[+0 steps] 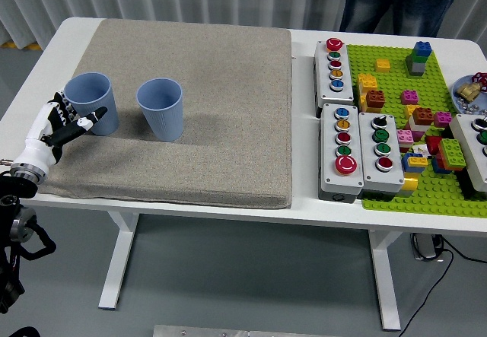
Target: Pick cup pour cup place
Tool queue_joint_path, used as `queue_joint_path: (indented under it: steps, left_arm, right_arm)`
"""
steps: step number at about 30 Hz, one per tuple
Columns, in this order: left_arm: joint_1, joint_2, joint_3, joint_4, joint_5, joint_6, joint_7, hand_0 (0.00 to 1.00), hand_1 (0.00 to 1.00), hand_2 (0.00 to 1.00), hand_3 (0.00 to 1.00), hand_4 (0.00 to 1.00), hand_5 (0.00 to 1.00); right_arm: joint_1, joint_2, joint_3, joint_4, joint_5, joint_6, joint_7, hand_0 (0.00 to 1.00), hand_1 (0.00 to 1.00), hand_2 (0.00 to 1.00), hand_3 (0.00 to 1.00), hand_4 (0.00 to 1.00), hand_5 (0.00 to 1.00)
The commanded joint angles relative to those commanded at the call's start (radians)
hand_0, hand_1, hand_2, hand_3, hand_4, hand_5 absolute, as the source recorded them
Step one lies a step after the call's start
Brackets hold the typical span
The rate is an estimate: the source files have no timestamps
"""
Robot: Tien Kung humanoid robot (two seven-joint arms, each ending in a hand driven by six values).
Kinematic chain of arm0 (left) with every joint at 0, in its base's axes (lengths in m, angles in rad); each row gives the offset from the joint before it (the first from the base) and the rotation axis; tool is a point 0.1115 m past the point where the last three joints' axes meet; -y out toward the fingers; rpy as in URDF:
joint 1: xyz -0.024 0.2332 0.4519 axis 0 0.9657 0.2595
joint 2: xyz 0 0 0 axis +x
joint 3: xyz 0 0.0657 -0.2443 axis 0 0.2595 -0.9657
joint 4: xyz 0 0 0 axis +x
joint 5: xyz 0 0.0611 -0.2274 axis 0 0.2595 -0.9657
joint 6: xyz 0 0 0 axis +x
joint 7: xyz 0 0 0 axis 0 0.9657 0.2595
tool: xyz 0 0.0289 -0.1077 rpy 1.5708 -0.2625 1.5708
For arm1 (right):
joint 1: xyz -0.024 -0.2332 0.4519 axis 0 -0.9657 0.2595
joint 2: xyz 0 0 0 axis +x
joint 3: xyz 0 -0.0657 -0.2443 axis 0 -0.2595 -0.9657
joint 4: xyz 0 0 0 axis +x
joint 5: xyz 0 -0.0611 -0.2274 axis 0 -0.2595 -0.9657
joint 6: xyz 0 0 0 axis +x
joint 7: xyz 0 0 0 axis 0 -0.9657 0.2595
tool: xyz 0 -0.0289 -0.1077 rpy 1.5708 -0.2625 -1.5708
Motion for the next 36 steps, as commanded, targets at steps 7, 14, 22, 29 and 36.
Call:
queue_joint_path:
  steps: [7,14,22,29,36]
  left_arm:
    - [-0.009,-0.001,0.002,0.008,0.004,0.0,0.0,0.985,0.973,0.998,0.998,0.941,0.27]
    - [-0.011,-0.008,0.008,0.014,0.011,0.0,0.0,0.986,0.973,0.998,0.998,0.943,0.271]
    - [-0.006,-0.009,0.006,0.017,0.013,0.0,0.002,0.986,0.973,0.998,0.998,0.946,0.278]
    - [-0.005,-0.009,0.007,0.02,0.016,0.0,0.003,0.986,0.973,0.998,0.998,0.945,0.277]
    - [-0.009,-0.002,0.018,0.025,0.012,0.001,0.003,0.985,0.973,0.998,0.998,0.945,0.278]
  right_arm:
    - [0.001,0.0,0.002,0.0,-0.001,0.0,-0.001,0.747,0.7,0.757,0.611,0.086,0.293]
    - [-0.001,0.002,0.002,0.0,-0.005,0.002,-0.001,0.747,0.699,0.757,0.61,0.086,0.293]
    - [-0.005,0.003,0.006,0.0,-0.012,0.002,-0.002,0.747,0.7,0.757,0.611,0.086,0.292]
    - [-0.007,0.004,0.006,0.0,-0.012,0.002,-0.002,0.747,0.7,0.758,0.61,0.085,0.293]
    - [-0.007,0.004,0.005,0.0,-0.011,0.002,-0.001,0.748,0.699,0.758,0.61,0.085,0.293]
